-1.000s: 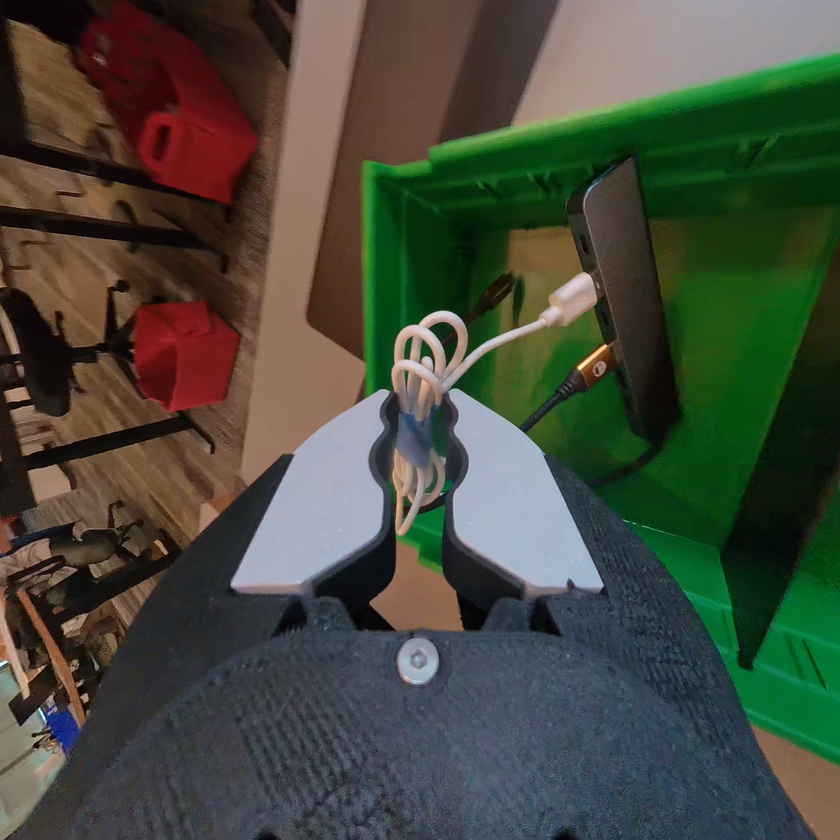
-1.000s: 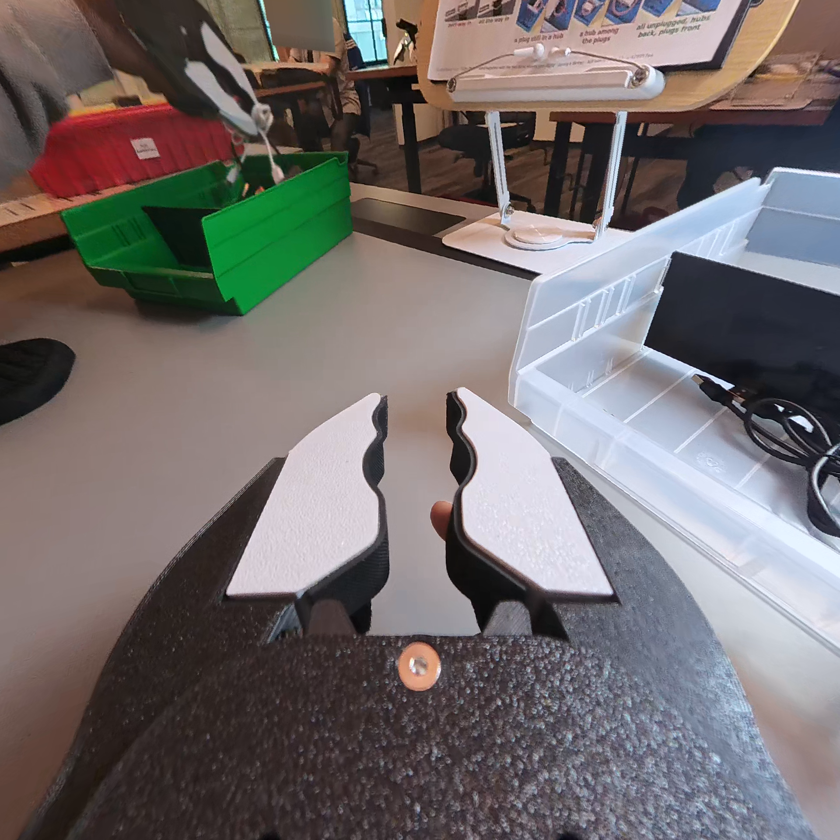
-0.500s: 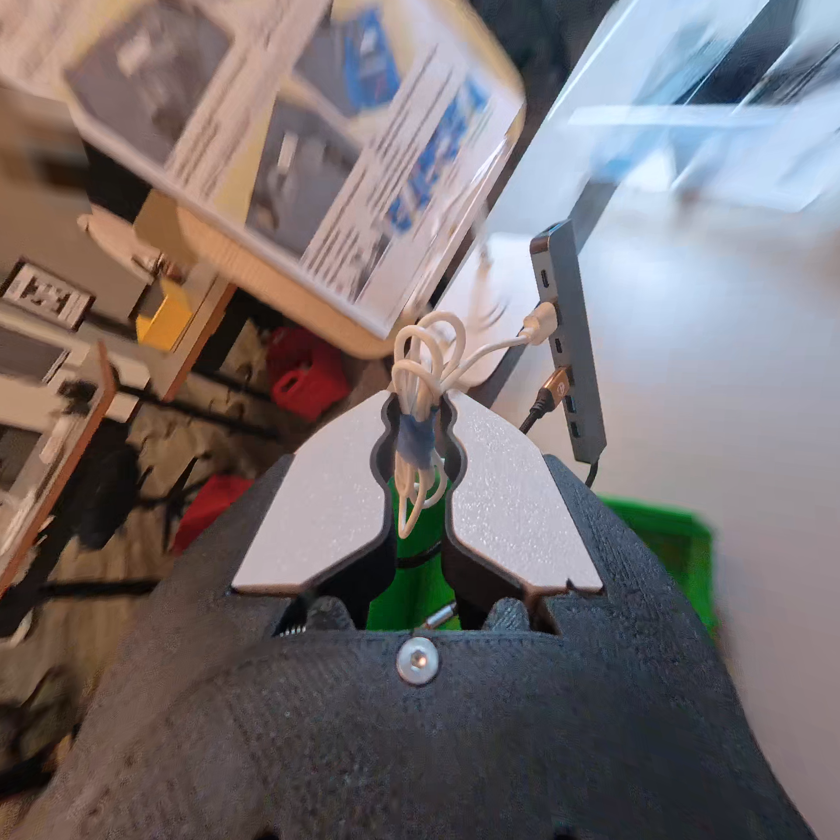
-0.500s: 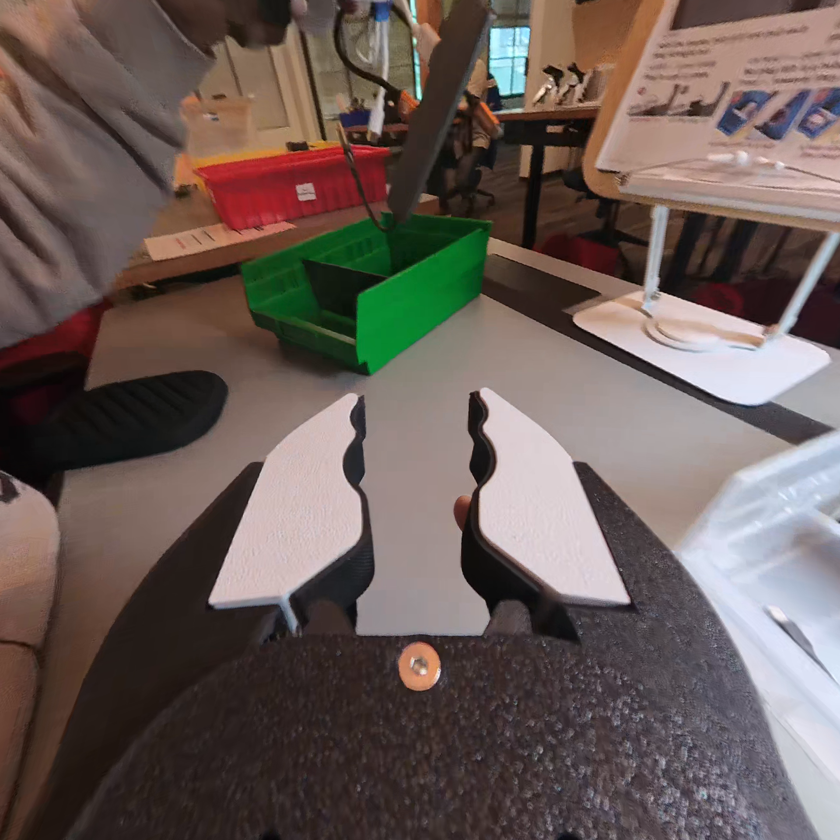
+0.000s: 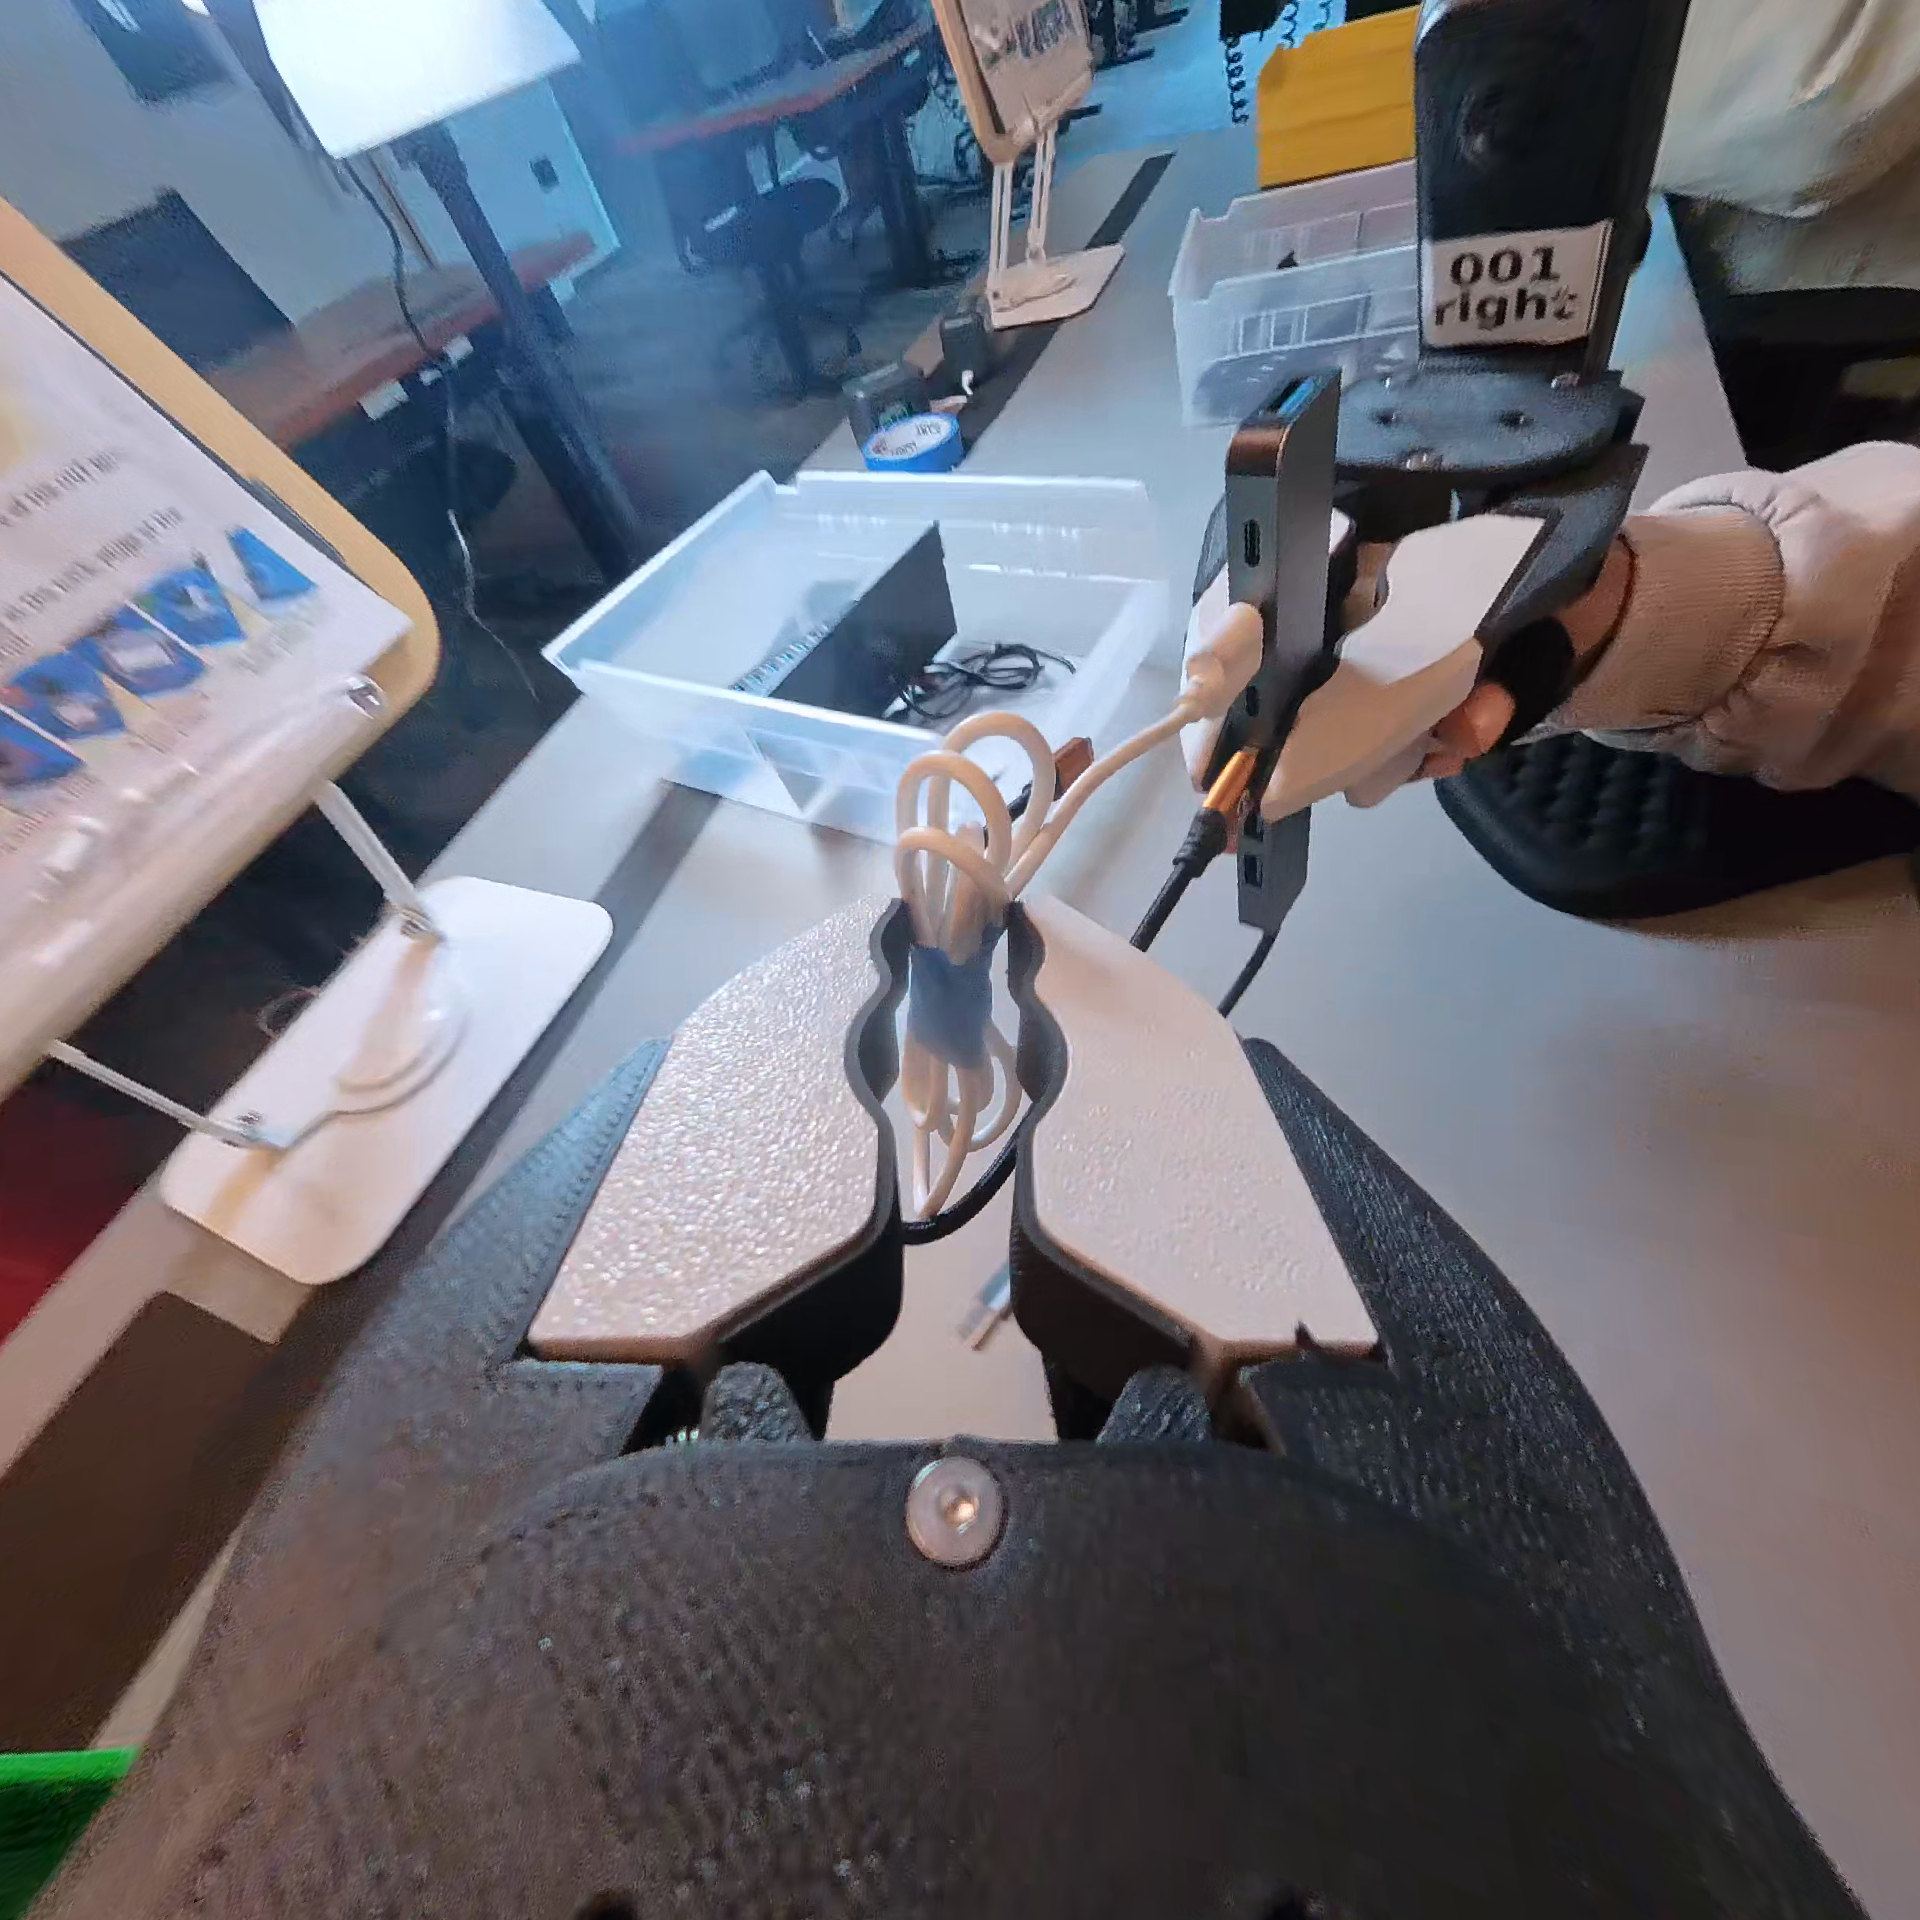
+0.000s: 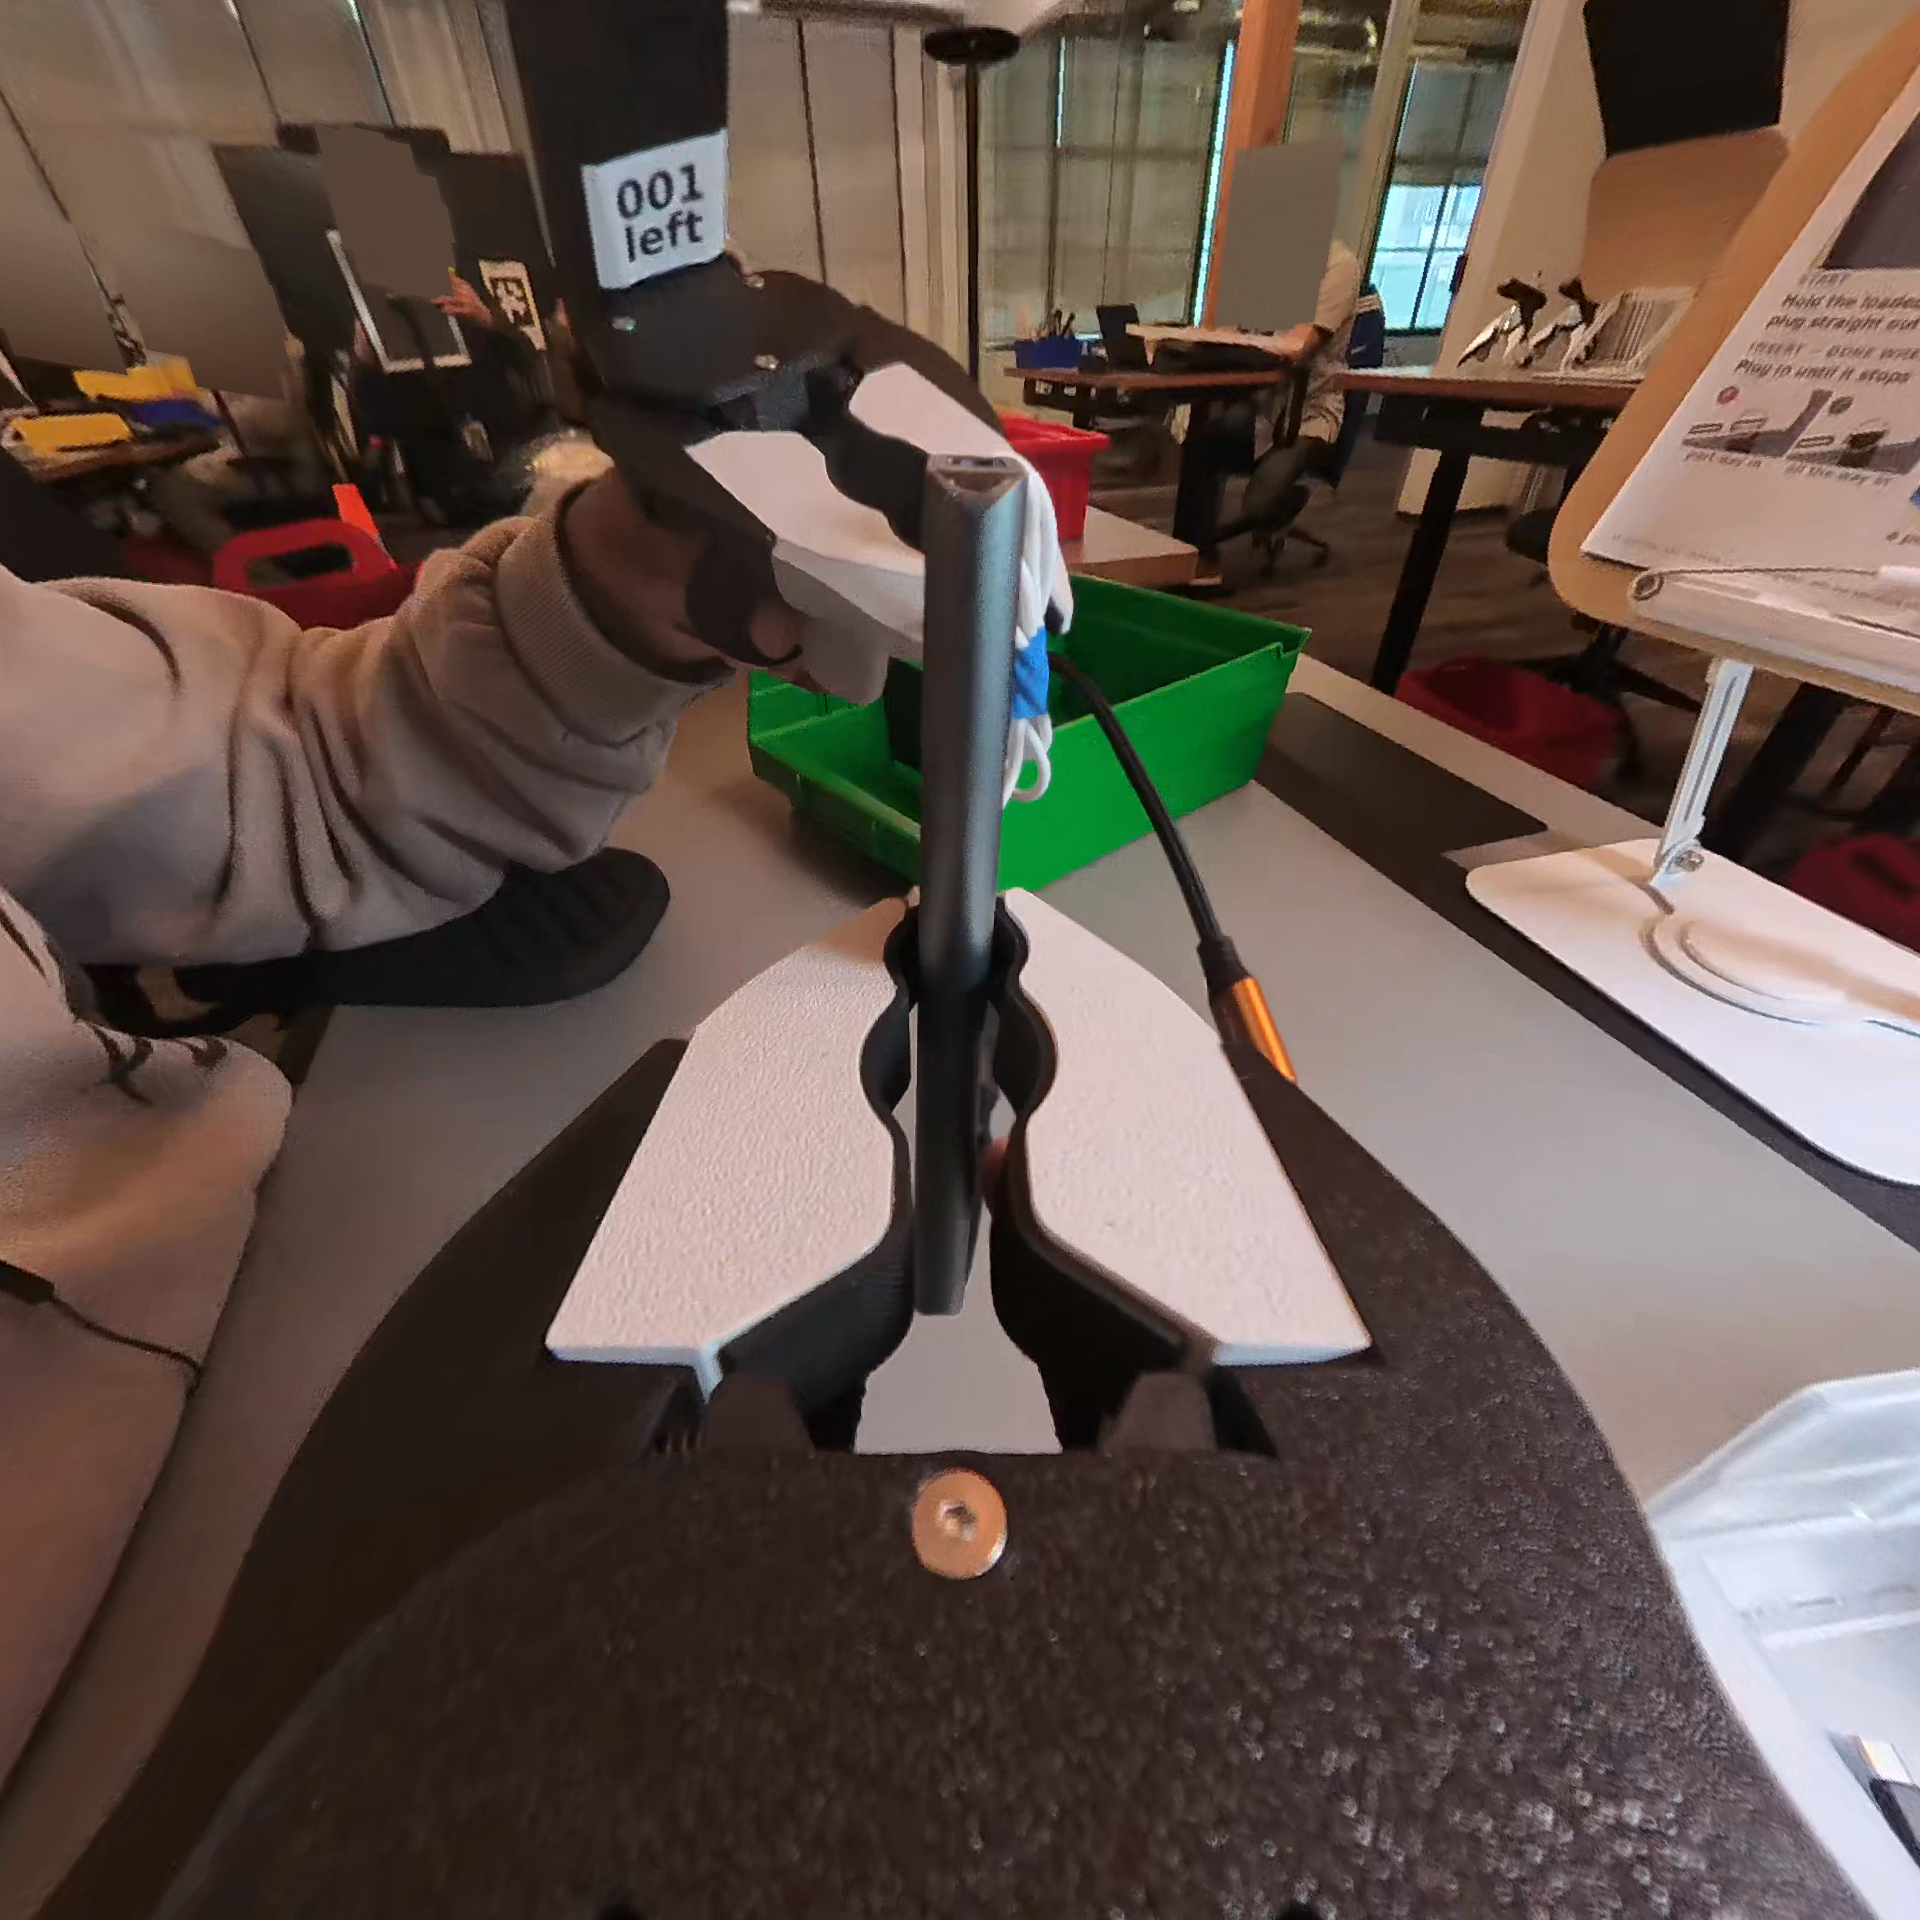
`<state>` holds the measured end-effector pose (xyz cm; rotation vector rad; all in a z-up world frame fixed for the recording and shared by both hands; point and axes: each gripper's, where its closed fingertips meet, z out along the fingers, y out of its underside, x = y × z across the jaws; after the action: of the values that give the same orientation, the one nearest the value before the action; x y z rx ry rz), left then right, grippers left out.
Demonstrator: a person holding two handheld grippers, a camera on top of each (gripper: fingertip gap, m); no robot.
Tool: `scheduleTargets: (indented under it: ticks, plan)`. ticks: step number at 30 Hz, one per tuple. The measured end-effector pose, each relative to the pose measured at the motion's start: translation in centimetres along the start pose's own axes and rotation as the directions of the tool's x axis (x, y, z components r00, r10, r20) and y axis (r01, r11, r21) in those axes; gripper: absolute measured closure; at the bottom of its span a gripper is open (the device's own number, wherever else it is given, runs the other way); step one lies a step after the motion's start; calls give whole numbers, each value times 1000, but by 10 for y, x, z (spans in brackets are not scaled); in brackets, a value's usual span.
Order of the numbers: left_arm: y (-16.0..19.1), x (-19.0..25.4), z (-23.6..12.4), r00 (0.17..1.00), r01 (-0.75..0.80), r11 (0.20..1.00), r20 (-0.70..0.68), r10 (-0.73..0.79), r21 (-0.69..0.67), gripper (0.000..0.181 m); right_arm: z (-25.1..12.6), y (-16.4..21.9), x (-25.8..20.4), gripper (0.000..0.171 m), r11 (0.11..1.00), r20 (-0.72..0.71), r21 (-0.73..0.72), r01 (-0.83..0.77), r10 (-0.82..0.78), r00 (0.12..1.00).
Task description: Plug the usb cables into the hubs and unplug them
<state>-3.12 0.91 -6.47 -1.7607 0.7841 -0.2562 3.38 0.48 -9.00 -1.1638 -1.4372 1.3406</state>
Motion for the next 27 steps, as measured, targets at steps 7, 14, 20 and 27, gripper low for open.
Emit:
scheduleTargets:
  ticks: [7,14,20,27]
  plan:
    - [17,-15,-1,993,113,992,33,-115,51,159,-19,-15,38,161,994,-295,-5,109,-106,949]
    - [-4,46,42,776,593,796,-354,-522,125,140,-24,-7,54,160,810,-535,-347,474,-586,609]
    - [8,39,76,588,807,559,-358,-725,191,132,10,26,46,159,401,-383,-666,629,-907,173]
    - [33,26,69,687,718,673,-338,-644,177,152,28,50,40,139,418,-321,-633,652,-908,270]
